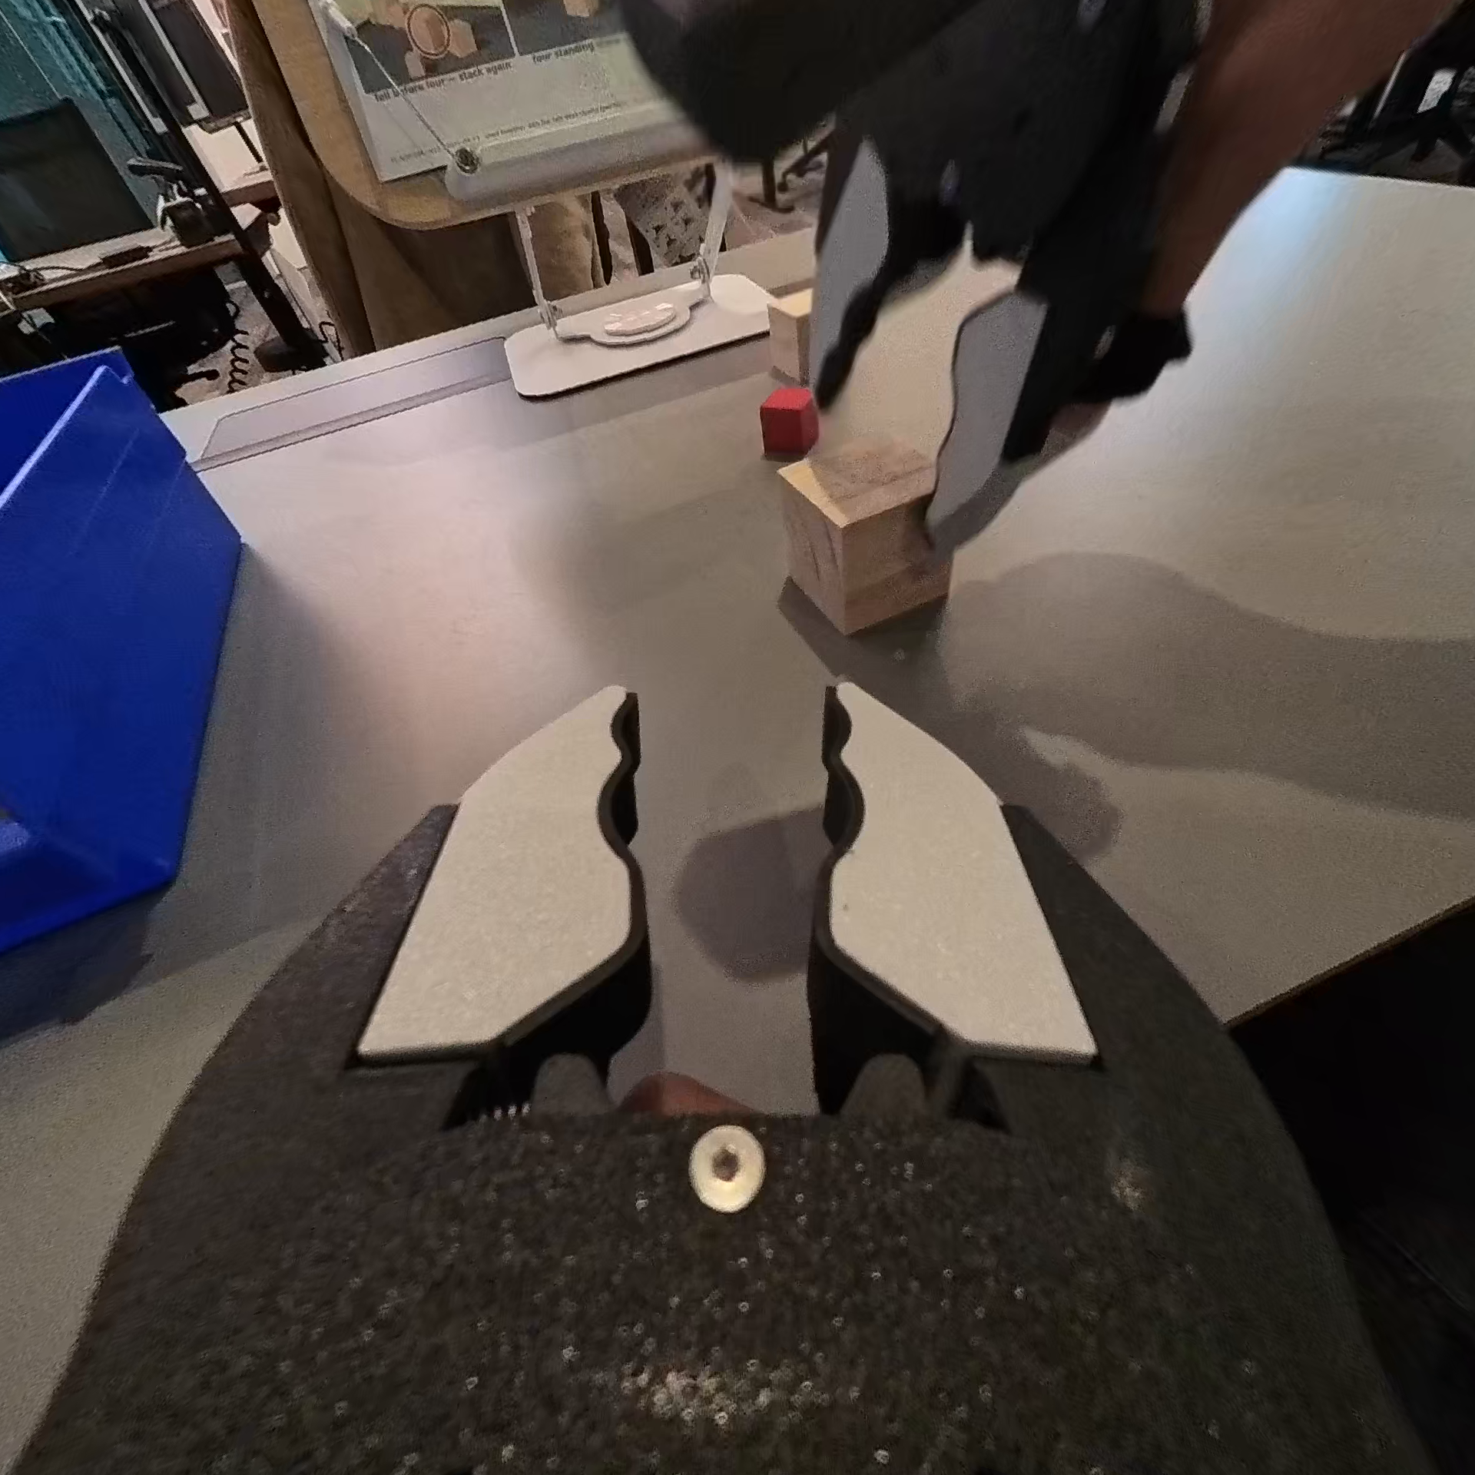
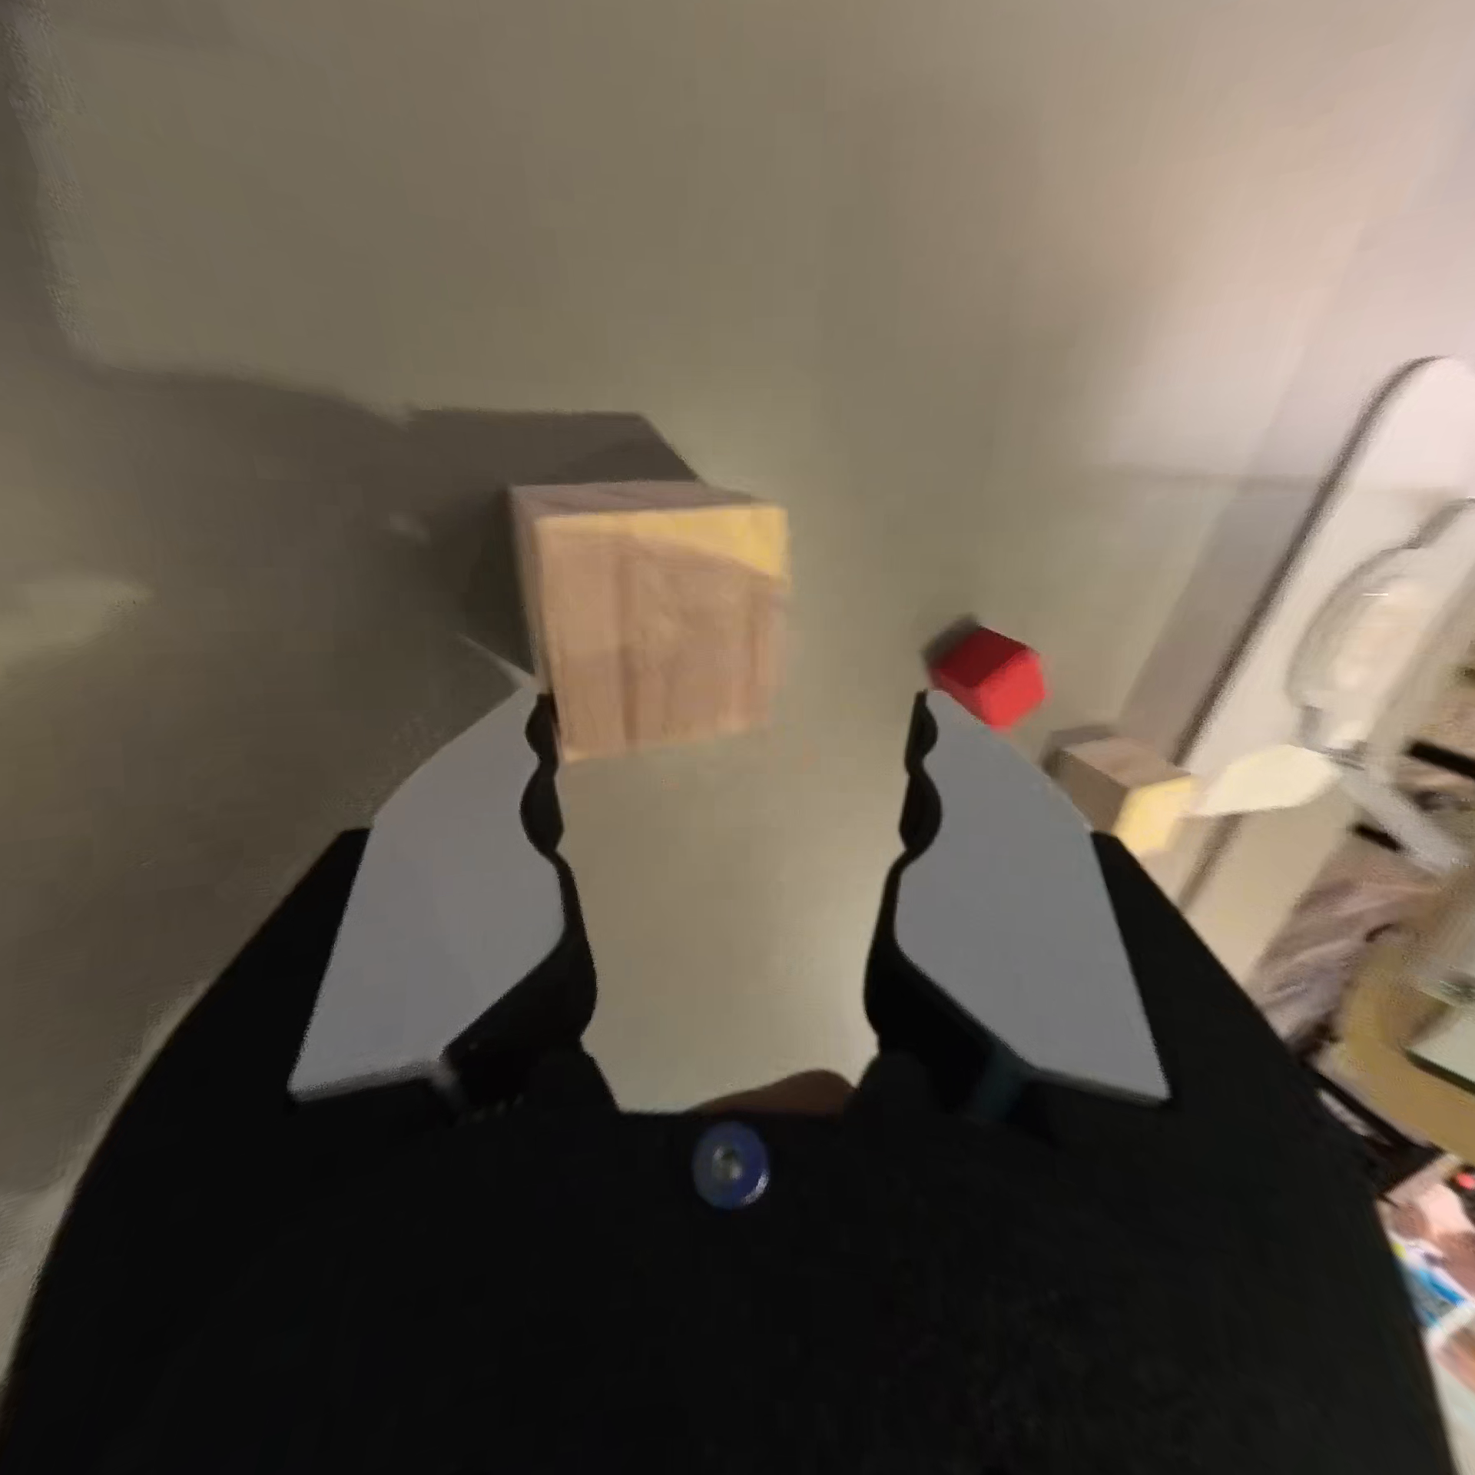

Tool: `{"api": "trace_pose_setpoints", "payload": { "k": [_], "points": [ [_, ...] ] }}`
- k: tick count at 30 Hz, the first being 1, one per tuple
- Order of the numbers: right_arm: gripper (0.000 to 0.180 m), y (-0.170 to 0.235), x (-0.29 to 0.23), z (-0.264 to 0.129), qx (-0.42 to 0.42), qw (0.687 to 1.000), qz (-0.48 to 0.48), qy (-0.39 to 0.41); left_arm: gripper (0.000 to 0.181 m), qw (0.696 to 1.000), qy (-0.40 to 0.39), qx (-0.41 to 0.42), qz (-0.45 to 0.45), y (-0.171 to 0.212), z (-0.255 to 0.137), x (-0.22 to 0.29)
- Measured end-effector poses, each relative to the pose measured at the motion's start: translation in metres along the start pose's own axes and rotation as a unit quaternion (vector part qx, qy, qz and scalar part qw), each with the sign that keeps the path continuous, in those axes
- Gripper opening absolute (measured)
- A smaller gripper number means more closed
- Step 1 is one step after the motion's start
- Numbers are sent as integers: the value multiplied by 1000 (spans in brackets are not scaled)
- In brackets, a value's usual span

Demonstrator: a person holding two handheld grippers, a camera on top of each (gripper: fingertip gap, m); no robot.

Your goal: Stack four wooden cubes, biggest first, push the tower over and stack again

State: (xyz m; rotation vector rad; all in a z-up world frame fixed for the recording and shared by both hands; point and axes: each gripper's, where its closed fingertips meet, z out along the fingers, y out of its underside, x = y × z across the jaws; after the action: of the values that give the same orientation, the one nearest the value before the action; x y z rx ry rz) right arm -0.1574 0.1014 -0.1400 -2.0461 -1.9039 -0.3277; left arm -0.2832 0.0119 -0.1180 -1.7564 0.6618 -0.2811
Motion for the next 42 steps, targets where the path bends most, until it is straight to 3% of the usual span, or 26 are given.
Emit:
{"api": "trace_pose_setpoints", "payload": {
  "k": [4, 6, 12, 20, 23, 26, 30, 35, 38, 42],
  "points": [
    [77, 19, 75, -54, 59, 996, 17, 70, 44, 1000, 5, -2, -8, 0, 0, 0],
    [76, 47, 119, -57, 49, 994, 38, 90, 44, 1000, 12, -2, -13, -1, 0, 2],
    [71, 118, 174, 29, 3, 995, 98, 29, 44, 1000, 18, -5, -15, -1, 1, 2],
    [66, 113, 173, 101, 29, 997, 73, -18, 44, 999, 30, -17, -33, 3, 4, -1],
    [51, 113, 175, 107, 20, 997, 65, -20, 44, 999, 32, -24, -29, 7, 7, 0],
    [51, 102, 177, 87, 48, 996, 71, -17, 44, 999, 34, -27, -31, 9, 8, 0],
    [51, 63, 171, 20, 100, 995, 7, 26, 43, 999, 31, -22, -33, 6, 6, -1],
    [51, 2, 108, -54, 155, 981, -117, 26, 43, 999, 23, -19, -28, 5, 4, -3],
    [51, -17, 65, -62, 141, 975, -171, 9, 43, 999, 12, -19, -24, 5, 4, -7],
    [51, -21, 25, -43, 111, 974, -194, -24, 43, 999, 10, -22, -30, 8, 5, -10]
  ]
}}
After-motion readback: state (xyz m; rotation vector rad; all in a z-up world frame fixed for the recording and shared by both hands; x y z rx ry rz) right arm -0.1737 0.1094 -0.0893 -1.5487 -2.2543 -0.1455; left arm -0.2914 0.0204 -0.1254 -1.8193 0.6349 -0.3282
